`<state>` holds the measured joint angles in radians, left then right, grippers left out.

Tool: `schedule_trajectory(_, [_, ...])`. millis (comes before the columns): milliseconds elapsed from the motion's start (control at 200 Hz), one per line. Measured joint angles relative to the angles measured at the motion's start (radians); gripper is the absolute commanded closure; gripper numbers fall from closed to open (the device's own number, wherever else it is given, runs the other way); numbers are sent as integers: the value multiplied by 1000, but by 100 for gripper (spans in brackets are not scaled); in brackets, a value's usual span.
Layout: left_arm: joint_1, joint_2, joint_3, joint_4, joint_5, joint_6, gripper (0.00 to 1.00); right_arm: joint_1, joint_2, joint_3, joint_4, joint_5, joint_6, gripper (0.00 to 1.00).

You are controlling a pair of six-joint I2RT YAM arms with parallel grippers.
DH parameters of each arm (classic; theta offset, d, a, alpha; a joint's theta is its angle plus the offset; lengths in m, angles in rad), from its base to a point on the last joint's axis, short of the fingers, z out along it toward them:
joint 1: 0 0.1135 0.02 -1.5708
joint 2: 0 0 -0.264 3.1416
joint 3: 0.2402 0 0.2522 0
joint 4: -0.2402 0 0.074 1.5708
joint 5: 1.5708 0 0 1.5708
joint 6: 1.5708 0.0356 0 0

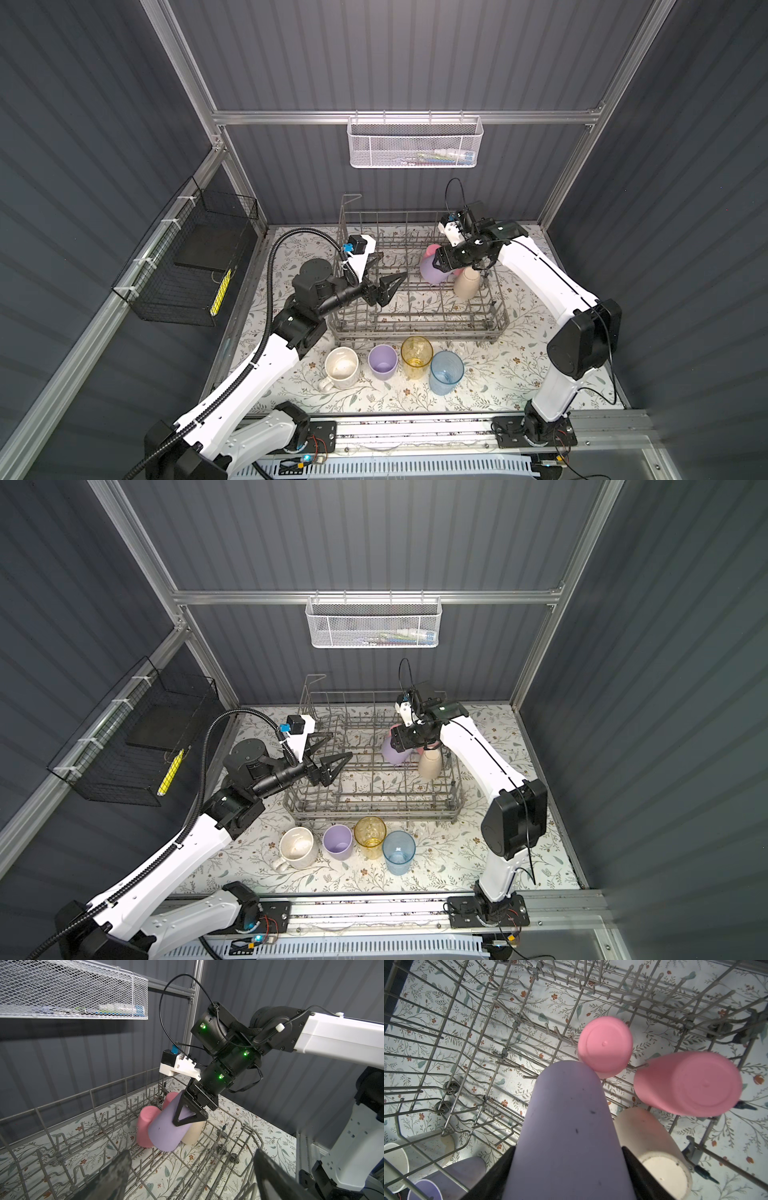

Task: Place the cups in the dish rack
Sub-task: 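Lower the purple cup mouth-down with the right gripper while the left arm draws back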

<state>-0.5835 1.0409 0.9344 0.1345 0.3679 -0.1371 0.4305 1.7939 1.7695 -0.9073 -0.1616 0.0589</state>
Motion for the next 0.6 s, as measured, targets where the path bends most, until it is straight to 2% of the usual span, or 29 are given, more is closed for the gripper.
schedule_trajectory(600, [0,3,-14,0,8,7,9,24,29,18,-36,-3,0,53])
